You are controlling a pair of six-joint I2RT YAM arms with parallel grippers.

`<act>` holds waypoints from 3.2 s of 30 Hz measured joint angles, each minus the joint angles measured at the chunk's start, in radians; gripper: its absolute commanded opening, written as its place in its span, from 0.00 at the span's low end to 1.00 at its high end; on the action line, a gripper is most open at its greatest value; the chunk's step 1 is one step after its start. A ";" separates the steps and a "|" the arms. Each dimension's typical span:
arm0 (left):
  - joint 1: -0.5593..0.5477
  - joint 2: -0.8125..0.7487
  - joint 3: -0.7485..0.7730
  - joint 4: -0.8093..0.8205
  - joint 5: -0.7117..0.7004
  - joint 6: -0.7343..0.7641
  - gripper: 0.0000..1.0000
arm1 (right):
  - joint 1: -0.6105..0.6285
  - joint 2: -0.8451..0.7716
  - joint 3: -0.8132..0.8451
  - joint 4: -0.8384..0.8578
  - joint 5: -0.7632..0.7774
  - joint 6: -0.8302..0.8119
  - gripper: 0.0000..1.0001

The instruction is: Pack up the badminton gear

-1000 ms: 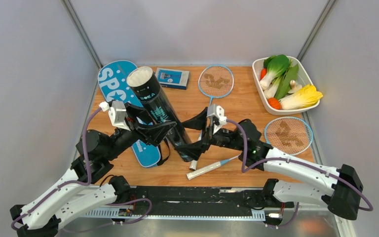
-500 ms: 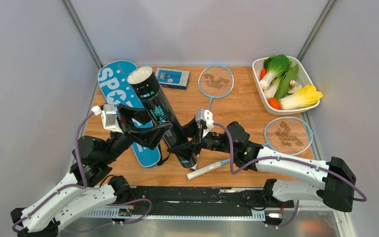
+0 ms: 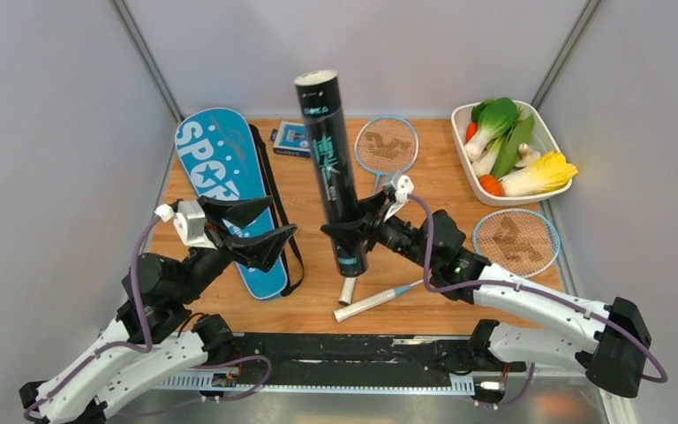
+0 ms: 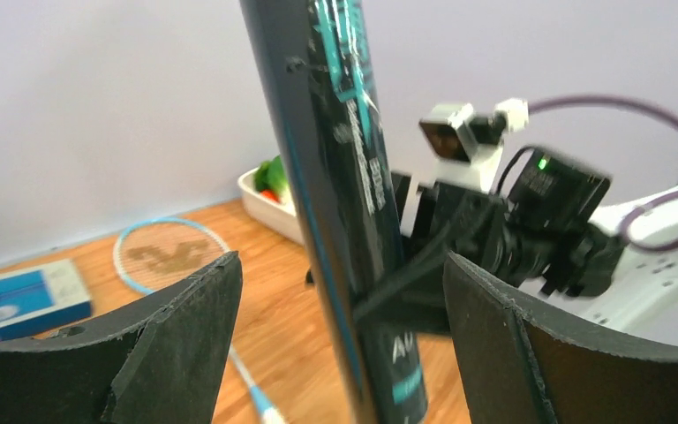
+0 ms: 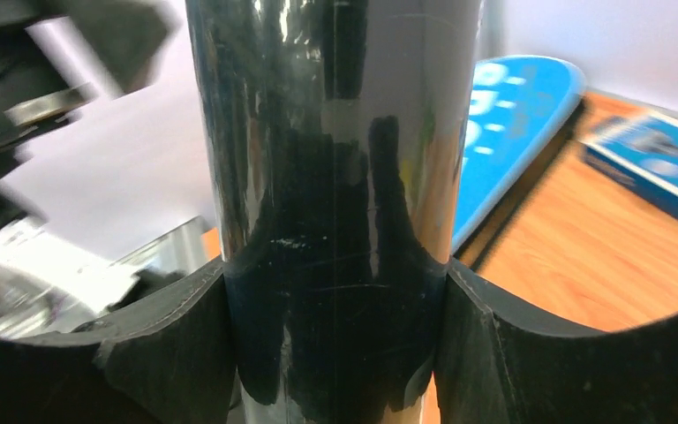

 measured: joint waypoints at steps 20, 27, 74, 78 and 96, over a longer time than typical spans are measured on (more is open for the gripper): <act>0.000 -0.195 -0.217 -0.228 -0.211 0.271 1.00 | -0.693 0.375 0.076 -0.512 0.372 0.034 0.39; 0.000 -0.194 -0.217 -0.266 -0.225 0.289 1.00 | -0.743 0.594 0.214 -0.595 0.374 -0.001 0.40; -0.006 0.902 0.028 -0.327 -0.187 -0.232 0.69 | -0.590 -0.005 0.080 -0.716 0.055 0.114 0.84; -0.037 0.971 0.028 -0.271 -0.172 -0.272 0.69 | -0.591 -0.069 0.042 -0.715 0.053 0.124 0.84; -0.174 1.258 0.163 -0.263 -0.260 -0.325 0.56 | -0.591 -0.132 0.003 -0.700 0.064 0.135 0.85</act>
